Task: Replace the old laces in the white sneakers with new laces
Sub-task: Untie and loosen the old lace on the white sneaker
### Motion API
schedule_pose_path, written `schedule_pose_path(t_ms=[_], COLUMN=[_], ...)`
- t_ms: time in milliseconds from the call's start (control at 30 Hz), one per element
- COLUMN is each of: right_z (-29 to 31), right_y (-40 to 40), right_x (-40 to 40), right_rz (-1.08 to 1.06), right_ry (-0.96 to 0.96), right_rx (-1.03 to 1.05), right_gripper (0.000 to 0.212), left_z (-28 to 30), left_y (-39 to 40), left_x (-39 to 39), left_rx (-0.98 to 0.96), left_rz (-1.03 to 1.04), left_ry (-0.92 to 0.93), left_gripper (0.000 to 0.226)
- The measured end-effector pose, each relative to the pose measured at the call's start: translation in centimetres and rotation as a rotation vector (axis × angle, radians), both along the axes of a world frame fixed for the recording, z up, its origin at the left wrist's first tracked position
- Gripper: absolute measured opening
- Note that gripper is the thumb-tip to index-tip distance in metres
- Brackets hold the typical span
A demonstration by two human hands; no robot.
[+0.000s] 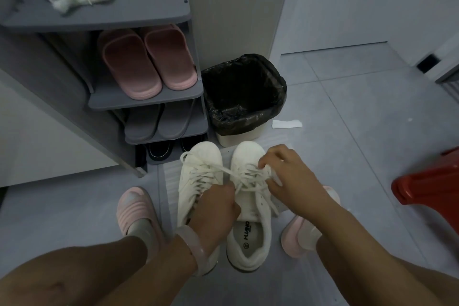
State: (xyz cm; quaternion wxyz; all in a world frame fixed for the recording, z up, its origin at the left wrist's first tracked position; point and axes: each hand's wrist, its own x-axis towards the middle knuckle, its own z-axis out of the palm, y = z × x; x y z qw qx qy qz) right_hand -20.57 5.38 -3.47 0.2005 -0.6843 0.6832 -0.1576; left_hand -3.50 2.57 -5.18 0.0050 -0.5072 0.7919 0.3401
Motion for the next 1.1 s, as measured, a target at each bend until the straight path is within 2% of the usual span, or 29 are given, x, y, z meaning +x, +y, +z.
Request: schedule_pose_path(t_ms=[67, 133, 233, 433, 500, 567, 600, 667, 733, 800, 900, 967, 1033, 1100], right_z=[-0.2, -0.7, -1.9, -2.7, -1.5, -0.1, -0.1, -0.4, -1.6, -2.8, -3.7, -3.9, -3.2, -1.5], right_y=[0.5, 1.0, 1.1, 0.9, 0.7, 0.5, 0.5, 0.5, 0.8, 1.2, 1.2, 1.2, 1.0, 0.5], right_x=[0.3, 0.8, 1.0, 1.3, 0.4, -0.8, -1.2, -1.1, -0.5, 0.0, 0.5, 0.6, 0.2, -1.2], right_rz=[0.114, 0.105, 0.066, 0.037, -0.176, -0.456, -0.495, -0.426, -0.181, 0.014, -0.004, 0.01, -0.118, -0.48], right_ry=[0.012, 0.086, 0.261, 0.308, 0.219, 0.103, 0.084, 0.089, 0.158, 0.288, 0.284, 0.232, 0.15, -0.026], right_rx=[-0.039, -0.073, -0.015, -0.145, -0.272, -0.326, -0.316, -0.251, -0.211, -0.169, -0.093, -0.123, -0.263, -0.425], right_gripper=[0.029, 0.029, 0.02, 0.023, 0.007, 0.009, 0.01, 0.02, 0.035, 0.039, 0.036, 0.027, 0.009, 0.009], left_z=[0.1, 0.2, 0.2, 0.4, 0.3, 0.4, 0.4, 0.5, 0.4, 0.5, 0.3, 0.3, 0.3, 0.2], left_y=[-0.1, -0.1, 0.0, -0.2, -0.2, -0.2, -0.2, -0.1, -0.2, -0.2, -0.4, -0.5, -0.6, -0.6], left_x=[0.0, -0.1, 0.0, 0.0, -0.1, -0.2, -0.3, -0.4, -0.4, -0.3, -0.2, -0.2, -0.1, -0.2], left_rx=[0.01, 0.008, 0.019, 0.016, 0.028, 0.036, 0.033, 0.022, 0.013, 0.006, -0.005, -0.008, -0.008, -0.013], left_rz=[0.008, 0.01, 0.015, 0.001, 0.008, -0.004, -0.015, -0.027, -0.037, -0.042, -0.036, -0.037, -0.041, -0.051], left_ry=[0.004, -0.001, 0.009, 0.013, 0.003, -0.004, -0.015, -0.029, -0.026, -0.018, -0.005, -0.008, -0.028, -0.047], left_gripper=[0.024, 0.018, 0.03, 0.027, 0.029, 0.024, 0.021, 0.02, 0.018, 0.011, 0.009, 0.009, 0.007, 0.007])
